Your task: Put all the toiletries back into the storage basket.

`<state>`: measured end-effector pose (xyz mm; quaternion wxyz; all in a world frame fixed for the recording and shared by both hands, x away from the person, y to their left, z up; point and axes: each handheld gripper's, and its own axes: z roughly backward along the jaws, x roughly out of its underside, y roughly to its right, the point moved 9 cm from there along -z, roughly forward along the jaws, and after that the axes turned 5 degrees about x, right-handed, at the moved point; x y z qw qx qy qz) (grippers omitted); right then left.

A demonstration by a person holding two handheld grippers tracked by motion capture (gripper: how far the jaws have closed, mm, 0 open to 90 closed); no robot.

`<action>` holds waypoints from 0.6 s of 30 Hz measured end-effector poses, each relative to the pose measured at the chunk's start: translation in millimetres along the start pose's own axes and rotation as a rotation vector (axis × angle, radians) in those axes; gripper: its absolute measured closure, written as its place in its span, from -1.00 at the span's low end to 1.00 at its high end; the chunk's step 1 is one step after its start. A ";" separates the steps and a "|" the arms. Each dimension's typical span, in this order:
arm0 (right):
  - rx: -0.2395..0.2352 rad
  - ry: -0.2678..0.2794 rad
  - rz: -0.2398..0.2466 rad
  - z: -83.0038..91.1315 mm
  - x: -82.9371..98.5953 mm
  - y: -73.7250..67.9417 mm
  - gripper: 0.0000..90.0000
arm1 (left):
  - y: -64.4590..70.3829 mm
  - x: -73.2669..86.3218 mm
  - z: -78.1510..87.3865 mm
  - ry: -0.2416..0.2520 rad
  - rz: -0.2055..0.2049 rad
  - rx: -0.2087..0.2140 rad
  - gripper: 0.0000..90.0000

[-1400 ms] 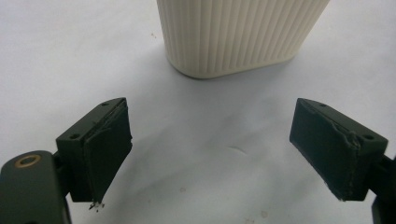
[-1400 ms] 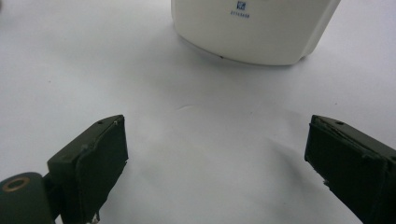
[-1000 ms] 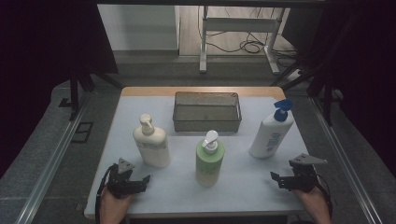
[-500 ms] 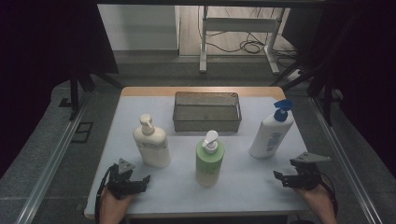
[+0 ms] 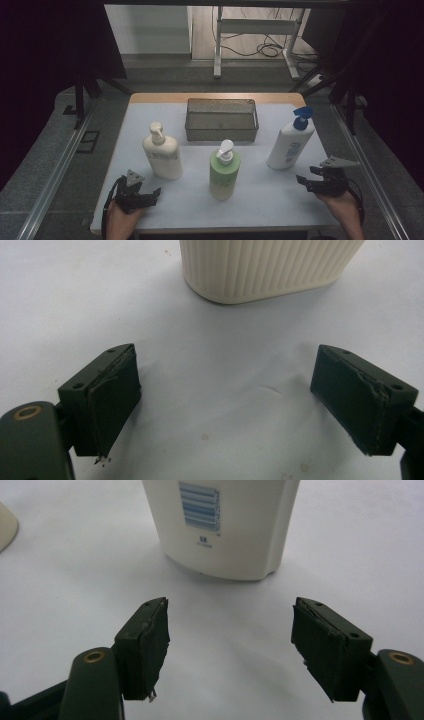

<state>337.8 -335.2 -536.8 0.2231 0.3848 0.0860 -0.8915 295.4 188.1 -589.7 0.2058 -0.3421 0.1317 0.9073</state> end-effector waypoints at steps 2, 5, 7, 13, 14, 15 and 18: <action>-0.013 0.010 -0.014 0.8 -4.2 2.0 -0.14 | 0.0 0.0 0.0 0.000 0.000 0.000 -0.73; -0.021 0.024 -0.018 1.5 -7.6 3.8 0.10 | 0.0 0.0 0.0 0.000 0.000 0.000 -0.73; -0.024 0.026 -0.026 2.0 -10.1 5.9 0.25 | 0.0 0.0 0.0 0.000 0.000 0.000 -0.73; -0.034 0.028 -0.036 -1.3 -17.8 13.0 0.80 | 0.0 0.0 0.1 0.000 0.000 0.000 -0.73; -0.031 0.026 -0.038 -2.9 -19.1 14.3 0.86 | 0.0 0.0 0.0 0.000 0.000 0.000 -0.73; -0.031 0.026 -0.038 -2.9 -19.1 14.3 0.86 | 0.0 0.0 0.0 0.000 0.000 0.000 -0.73; -0.016 0.025 -0.050 -6.9 -23.0 18.6 1.00 | 0.1 0.0 0.0 0.001 0.001 0.000 -0.73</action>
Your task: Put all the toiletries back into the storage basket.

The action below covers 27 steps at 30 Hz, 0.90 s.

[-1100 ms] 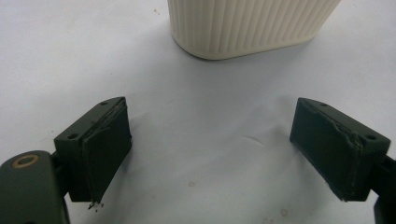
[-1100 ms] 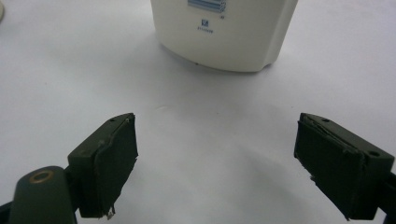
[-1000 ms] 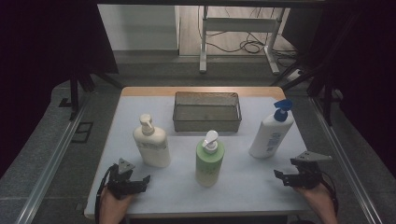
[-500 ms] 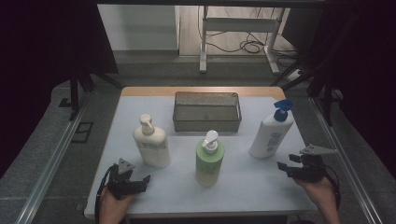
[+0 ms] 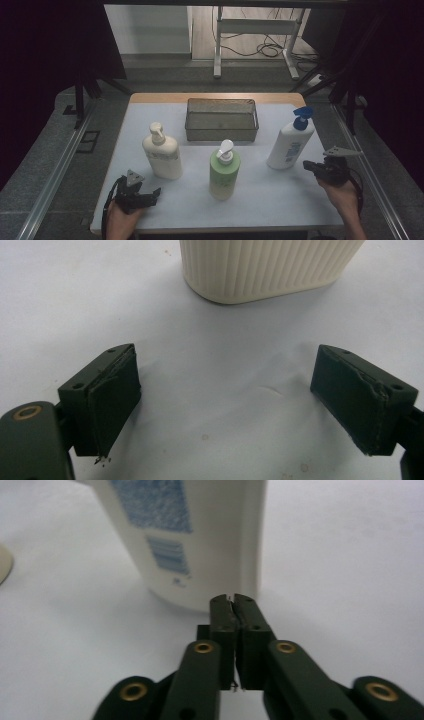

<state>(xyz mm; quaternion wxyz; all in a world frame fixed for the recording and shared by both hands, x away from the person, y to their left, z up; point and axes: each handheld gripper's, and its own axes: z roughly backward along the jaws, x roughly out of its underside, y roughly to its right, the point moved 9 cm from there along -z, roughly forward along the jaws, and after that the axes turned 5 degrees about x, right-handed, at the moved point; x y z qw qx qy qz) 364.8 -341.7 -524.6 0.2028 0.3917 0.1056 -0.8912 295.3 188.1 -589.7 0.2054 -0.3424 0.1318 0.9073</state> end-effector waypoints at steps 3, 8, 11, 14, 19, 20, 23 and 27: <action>0.022 -0.005 -0.011 -6.0 -6.3 6.7 1.00 | -0.3 0.2 0.1 -0.002 -0.003 0.000 -0.73; 0.033 -0.001 -0.025 -11.7 -14.4 14.4 1.00 | -0.3 0.2 0.1 -0.002 -0.003 0.000 -0.73; 0.039 0.002 -0.041 -17.8 -20.1 22.0 1.00 | -0.3 0.2 0.1 -0.002 -0.003 0.000 -0.73; 0.044 0.004 -0.045 -23.1 -23.2 26.9 1.00 | -0.2 0.2 0.1 -0.001 -0.003 0.000 -0.73; 0.041 -0.001 -0.050 -30.5 -26.8 31.3 1.00 | -0.3 0.2 0.1 -0.002 -0.003 0.000 -0.73; 0.039 -0.002 -0.050 -32.0 -27.3 31.6 1.00 | -0.3 0.2 0.1 -0.002 -0.003 0.000 -0.73; 0.027 -0.002 -0.052 -38.3 -29.6 31.5 0.99 | -0.3 0.2 0.1 -0.001 -0.003 0.000 -0.73; 0.002 0.002 -0.057 -48.9 -30.9 29.2 0.97 | -0.3 0.3 0.1 -0.001 -0.004 0.000 -0.73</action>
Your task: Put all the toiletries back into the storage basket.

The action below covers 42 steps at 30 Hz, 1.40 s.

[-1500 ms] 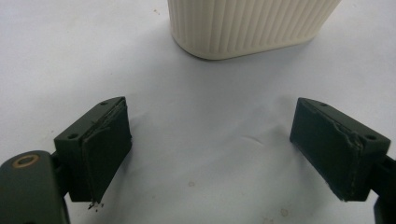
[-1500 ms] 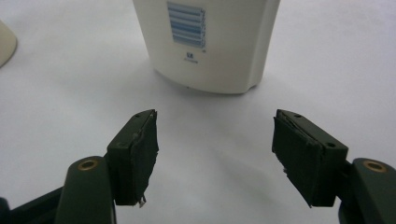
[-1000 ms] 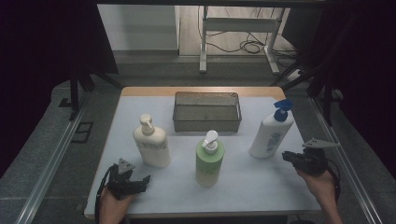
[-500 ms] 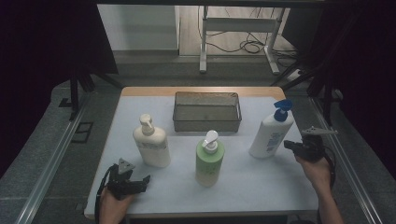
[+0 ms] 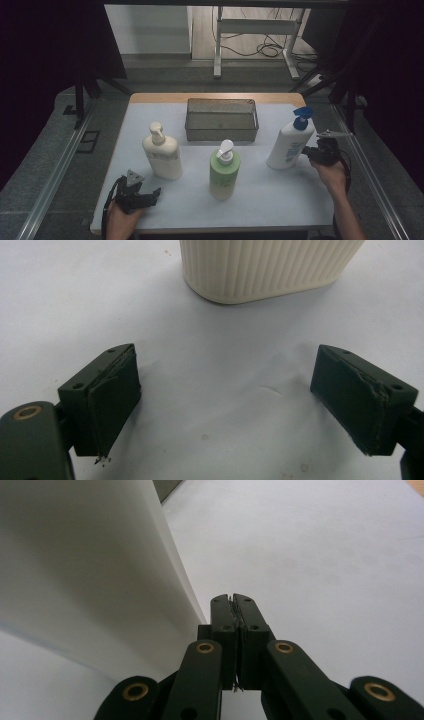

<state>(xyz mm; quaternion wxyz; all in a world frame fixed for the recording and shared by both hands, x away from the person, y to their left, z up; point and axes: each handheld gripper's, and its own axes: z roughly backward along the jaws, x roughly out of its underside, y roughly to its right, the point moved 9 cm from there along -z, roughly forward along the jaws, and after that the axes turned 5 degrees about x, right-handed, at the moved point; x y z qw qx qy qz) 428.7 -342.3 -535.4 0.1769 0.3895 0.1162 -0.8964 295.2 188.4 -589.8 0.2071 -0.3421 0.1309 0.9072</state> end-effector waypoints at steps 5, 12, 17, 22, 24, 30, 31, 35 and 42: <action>-0.015 0.003 -0.003 -4.4 0.0 -1.0 0.97 | 0.3 -0.2 -0.2 0.003 0.003 0.000 -0.73; -0.047 -0.003 -0.001 -5.4 0.9 -1.1 0.99 | 0.0 0.0 0.0 -0.001 0.000 0.000 -0.73; -0.054 -0.003 0.006 -4.5 2.1 -2.6 1.00 | 0.0 0.0 0.0 -0.001 0.000 0.000 -0.73; -0.060 -0.007 0.013 -3.7 3.5 -5.6 1.00 | 0.0 0.0 0.0 -0.001 0.000 0.000 -0.73; -0.065 -0.007 0.018 -3.1 4.1 -7.5 1.00 | 0.0 0.0 -0.1 0.000 0.000 0.000 -0.73; -0.071 -0.008 0.029 -0.5 6.7 -11.5 0.99 | 0.0 0.0 0.0 -0.001 0.000 0.000 -0.73; -0.071 -0.009 0.029 -0.3 7.1 -11.7 0.99 | 0.0 0.0 0.0 -0.001 0.000 0.000 -0.73; -0.075 -0.011 0.034 1.7 9.3 -13.3 0.99 | 0.0 0.0 0.0 -0.001 0.000 0.000 -0.73; -0.082 -0.015 0.047 4.8 13.6 -17.1 0.99 | 0.0 0.0 0.0 -0.001 0.000 0.000 -0.73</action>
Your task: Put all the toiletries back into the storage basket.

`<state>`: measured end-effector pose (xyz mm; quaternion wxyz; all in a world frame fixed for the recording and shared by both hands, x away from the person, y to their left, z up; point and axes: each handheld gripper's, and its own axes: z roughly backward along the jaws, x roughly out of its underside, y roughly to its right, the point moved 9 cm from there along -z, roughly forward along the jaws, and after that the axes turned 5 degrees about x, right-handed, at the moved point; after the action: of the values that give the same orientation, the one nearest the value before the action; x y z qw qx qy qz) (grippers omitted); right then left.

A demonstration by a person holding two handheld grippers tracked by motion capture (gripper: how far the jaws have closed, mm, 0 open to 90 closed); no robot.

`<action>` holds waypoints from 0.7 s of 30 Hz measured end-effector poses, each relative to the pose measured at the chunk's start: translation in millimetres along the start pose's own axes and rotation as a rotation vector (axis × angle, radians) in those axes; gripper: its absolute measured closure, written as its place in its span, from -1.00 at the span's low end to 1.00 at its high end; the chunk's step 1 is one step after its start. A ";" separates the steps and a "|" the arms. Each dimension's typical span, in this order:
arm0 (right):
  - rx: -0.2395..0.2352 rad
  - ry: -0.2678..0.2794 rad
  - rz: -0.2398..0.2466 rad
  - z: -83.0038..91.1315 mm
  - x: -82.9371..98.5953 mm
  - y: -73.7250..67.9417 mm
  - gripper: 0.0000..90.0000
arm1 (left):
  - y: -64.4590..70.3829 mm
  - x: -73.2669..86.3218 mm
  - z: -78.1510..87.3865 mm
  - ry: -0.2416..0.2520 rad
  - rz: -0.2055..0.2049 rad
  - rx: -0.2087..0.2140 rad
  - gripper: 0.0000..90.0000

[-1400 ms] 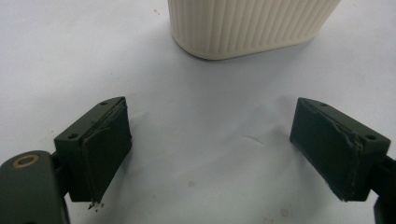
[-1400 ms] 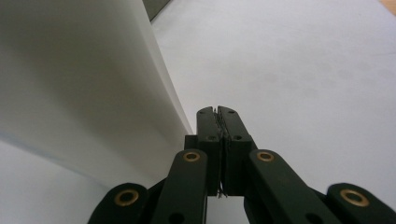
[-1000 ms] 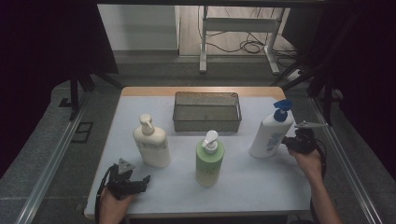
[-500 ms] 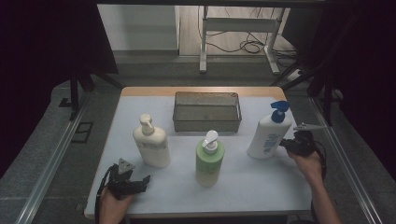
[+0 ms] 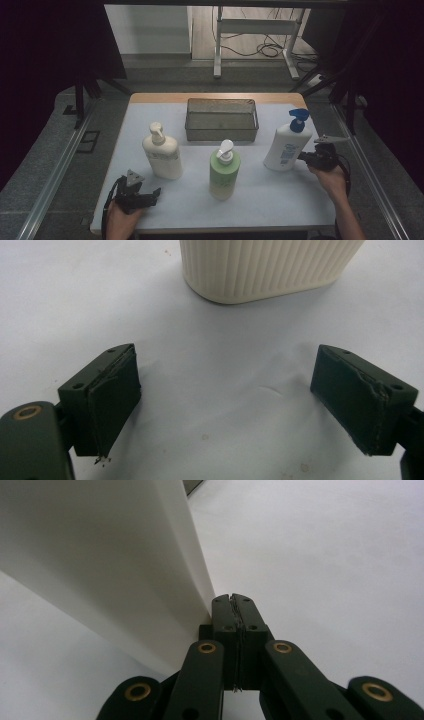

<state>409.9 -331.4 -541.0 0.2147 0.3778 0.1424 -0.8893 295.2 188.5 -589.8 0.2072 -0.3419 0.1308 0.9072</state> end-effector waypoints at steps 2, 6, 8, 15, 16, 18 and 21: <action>-0.002 0.000 0.003 0.5 0.7 -0.6 0.99 | 0.0 0.0 0.0 0.000 0.000 0.000 -0.73; -0.012 -0.004 0.013 1.5 3.0 -4.7 0.99 | 0.0 0.0 0.0 0.000 0.000 0.000 -0.73; -0.017 -0.005 0.017 1.8 4.0 -7.1 0.99 | 0.0 0.0 0.0 0.000 0.000 0.000 -0.73; -0.026 -0.004 0.025 5.2 8.7 -11.2 0.99 | 0.3 -0.3 -0.2 0.003 0.003 0.000 -0.73; -0.027 -0.004 0.024 6.0 9.6 -12.0 0.99 | 0.0 0.0 0.0 0.000 0.000 0.000 -0.73; -0.029 -0.003 0.025 6.7 10.6 -13.2 0.99 | 0.3 -0.2 -0.2 0.003 0.003 0.000 -0.73; -0.032 -0.002 0.031 7.9 12.2 -15.5 0.98 | 0.0 0.0 -0.1 0.000 0.000 0.000 -0.73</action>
<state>389.9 -324.6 -543.3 0.2346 0.3753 0.1507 -0.8840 295.3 188.4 -589.8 0.2071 -0.3420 0.1309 0.9072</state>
